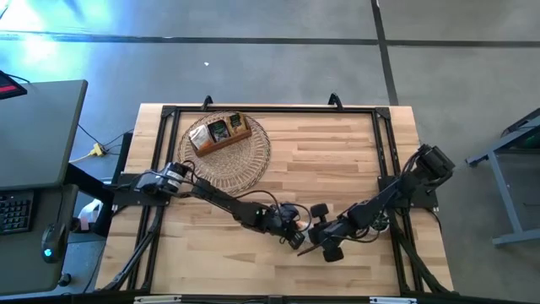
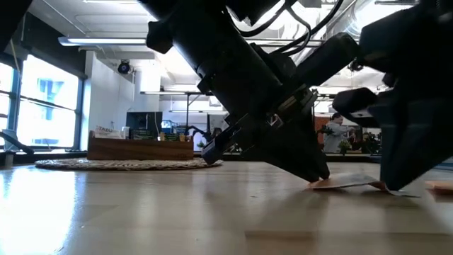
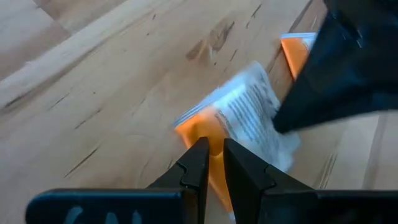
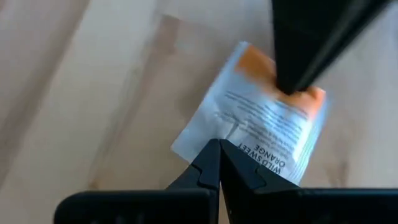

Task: Pick & Place Tea
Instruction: Put the orange tea bag into the left section of the wooden organizer

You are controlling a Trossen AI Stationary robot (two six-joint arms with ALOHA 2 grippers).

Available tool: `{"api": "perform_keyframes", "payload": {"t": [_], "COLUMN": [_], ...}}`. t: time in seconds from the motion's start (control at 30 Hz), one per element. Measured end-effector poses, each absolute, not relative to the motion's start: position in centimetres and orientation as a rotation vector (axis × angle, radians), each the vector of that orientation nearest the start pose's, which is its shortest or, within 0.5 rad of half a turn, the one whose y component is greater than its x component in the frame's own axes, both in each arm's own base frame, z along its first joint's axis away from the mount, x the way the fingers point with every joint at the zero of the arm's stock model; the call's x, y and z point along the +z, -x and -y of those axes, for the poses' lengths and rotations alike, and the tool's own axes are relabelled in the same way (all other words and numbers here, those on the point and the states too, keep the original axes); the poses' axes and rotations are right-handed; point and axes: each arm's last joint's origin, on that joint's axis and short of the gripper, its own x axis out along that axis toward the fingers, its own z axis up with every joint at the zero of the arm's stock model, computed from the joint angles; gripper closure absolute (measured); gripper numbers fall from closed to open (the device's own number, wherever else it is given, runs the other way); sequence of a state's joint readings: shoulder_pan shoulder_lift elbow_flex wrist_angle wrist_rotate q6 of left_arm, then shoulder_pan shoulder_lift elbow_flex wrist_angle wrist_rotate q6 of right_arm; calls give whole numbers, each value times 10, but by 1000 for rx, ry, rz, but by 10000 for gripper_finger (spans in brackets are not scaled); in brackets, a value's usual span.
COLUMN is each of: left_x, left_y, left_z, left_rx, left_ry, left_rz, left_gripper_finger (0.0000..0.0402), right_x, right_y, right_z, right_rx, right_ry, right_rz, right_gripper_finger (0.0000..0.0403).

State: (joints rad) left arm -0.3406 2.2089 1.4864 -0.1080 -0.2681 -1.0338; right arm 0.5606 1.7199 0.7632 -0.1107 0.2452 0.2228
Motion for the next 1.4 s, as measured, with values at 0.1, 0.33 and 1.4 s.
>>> {"api": "perform_keyframes", "payload": {"t": [0.1,0.33,1.4], "left_x": [128,127,155], "left_y": [-440,-436,-454], "left_z": [151,163,58], "left_rx": [335,281,36], "left_ry": [735,802,410], "left_rz": [-741,-793,-852], "left_gripper_finger": [351,351,334], "right_x": [114,115,121], "right_y": [-256,-255,-246], "right_z": [-140,-122,-159], "right_rx": [136,139,148], "right_ry": [244,406,347], "right_rz": [-1048,-1115,-947], "right_gripper_finger": [398,401,402]}}
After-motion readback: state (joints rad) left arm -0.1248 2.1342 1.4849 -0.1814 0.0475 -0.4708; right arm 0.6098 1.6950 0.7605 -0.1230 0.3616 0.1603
